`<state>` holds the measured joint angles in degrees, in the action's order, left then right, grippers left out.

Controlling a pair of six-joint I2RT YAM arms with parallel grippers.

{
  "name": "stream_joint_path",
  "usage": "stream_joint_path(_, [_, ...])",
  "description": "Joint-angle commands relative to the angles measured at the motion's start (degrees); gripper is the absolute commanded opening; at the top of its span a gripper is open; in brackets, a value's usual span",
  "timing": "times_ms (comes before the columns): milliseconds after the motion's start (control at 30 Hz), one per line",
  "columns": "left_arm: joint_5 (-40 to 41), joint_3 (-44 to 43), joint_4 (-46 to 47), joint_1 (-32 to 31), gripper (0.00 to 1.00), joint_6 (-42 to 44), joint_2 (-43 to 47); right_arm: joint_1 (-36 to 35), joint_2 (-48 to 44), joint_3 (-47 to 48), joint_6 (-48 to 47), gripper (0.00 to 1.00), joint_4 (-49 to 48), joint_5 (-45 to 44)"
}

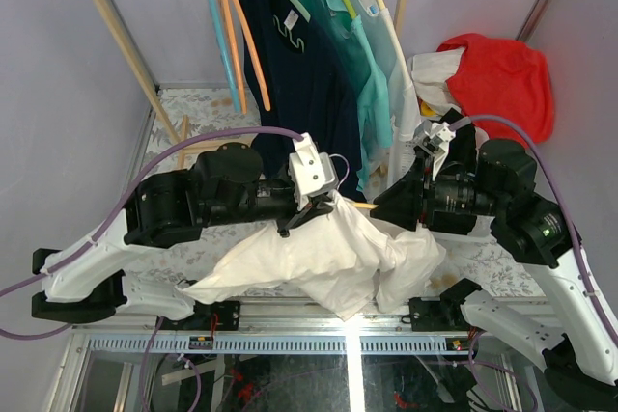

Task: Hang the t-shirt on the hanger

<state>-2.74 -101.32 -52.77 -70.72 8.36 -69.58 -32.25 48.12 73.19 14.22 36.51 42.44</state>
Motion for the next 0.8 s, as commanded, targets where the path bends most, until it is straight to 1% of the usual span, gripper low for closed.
stream_joint_path(0, [-2.87,-2.83,5.37,-0.26,0.00,0.38,-0.25,0.02,0.23,0.75,-1.15,0.38,-2.82,1.91])
stream_joint_path(67, [-2.59,-2.96,5.63,-0.23,0.00,0.28,-0.70,0.04,-0.05,0.38,-0.92,0.32,-3.83,2.69])
stream_joint_path(167, [-0.54,-2.90,6.28,-0.23,0.00,-0.05,-1.08,0.06,-0.52,0.15,-0.72,0.13,-4.48,2.69])
stream_joint_path(267, [2.49,-2.49,7.22,-0.26,0.00,-0.49,-0.96,0.01,-1.59,0.48,-1.94,0.02,-2.72,-0.72])
stream_joint_path(300, [3.20,-2.20,7.57,-0.26,0.00,-0.54,-0.87,0.01,-2.15,0.66,-2.49,0.00,-2.15,-2.22])
stream_joint_path(433, [3.95,-1.42,8.42,-0.23,0.01,-0.61,-0.76,0.07,-4.85,0.82,-3.94,0.00,-1.45,-7.34])
stream_joint_path(600, [4.63,-2.14,8.90,-0.27,0.07,-0.63,-0.99,0.05,-6.57,1.04,-5.80,0.00,-1.51,-12.34])
stream_joint_path(633, [5.08,-2.47,8.84,-0.24,0.09,-0.64,-0.96,0.05,-6.80,1.20,-6.41,0.00,-1.19,-13.98])
stream_joint_path(767, [7.91,-3.47,8.86,-0.23,0.22,-0.97,-0.18,0.06,-8.16,1.28,-8.75,0.00,-0.59,-19.70])
